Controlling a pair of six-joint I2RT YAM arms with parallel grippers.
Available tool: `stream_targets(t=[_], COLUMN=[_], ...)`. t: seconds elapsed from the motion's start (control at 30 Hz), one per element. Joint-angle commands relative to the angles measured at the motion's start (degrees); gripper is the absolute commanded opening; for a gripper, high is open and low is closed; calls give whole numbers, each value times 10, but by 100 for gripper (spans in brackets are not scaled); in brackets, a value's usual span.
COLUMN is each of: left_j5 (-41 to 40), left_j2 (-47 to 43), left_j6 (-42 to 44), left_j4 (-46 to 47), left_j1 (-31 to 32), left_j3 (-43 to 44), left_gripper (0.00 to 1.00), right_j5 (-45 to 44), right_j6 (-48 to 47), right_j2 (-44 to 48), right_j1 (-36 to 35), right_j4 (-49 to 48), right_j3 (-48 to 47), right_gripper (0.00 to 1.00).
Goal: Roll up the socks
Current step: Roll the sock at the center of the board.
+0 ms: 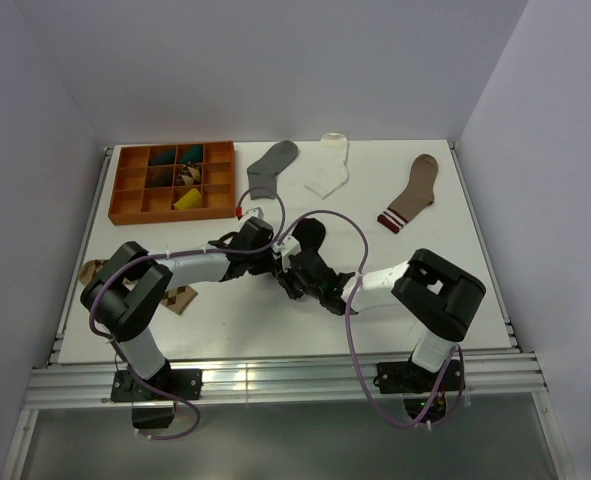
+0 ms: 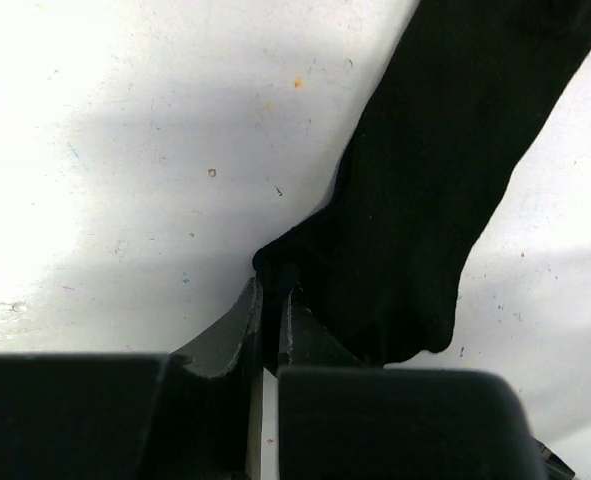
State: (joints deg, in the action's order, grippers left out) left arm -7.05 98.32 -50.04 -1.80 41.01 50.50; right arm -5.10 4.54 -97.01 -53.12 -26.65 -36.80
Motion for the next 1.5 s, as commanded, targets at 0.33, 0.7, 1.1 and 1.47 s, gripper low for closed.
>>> stream_targets(t=[0.33,0.7,1.1,1.47], left_j5=[-56,-46,17,22], left_j2=[-40,-116,-72,-28], left_j6=[-60,-113,-130,-139], left_j4=[-35,45,150,170], left_j1=[-1,-19,-18,-18], left_j3=[-24,-84,-102,-97], left_gripper=[28,60,59,55], right_j5=[26,241,403,418], right_j6=[86,212,387,418], right_j2=[2,-6,-102,-127], right_j1=[18,139,227,246], right_j4=[45,-46,-241,-234], right_j3=[-8,35,78,74], right_gripper=[0,0,0,2])
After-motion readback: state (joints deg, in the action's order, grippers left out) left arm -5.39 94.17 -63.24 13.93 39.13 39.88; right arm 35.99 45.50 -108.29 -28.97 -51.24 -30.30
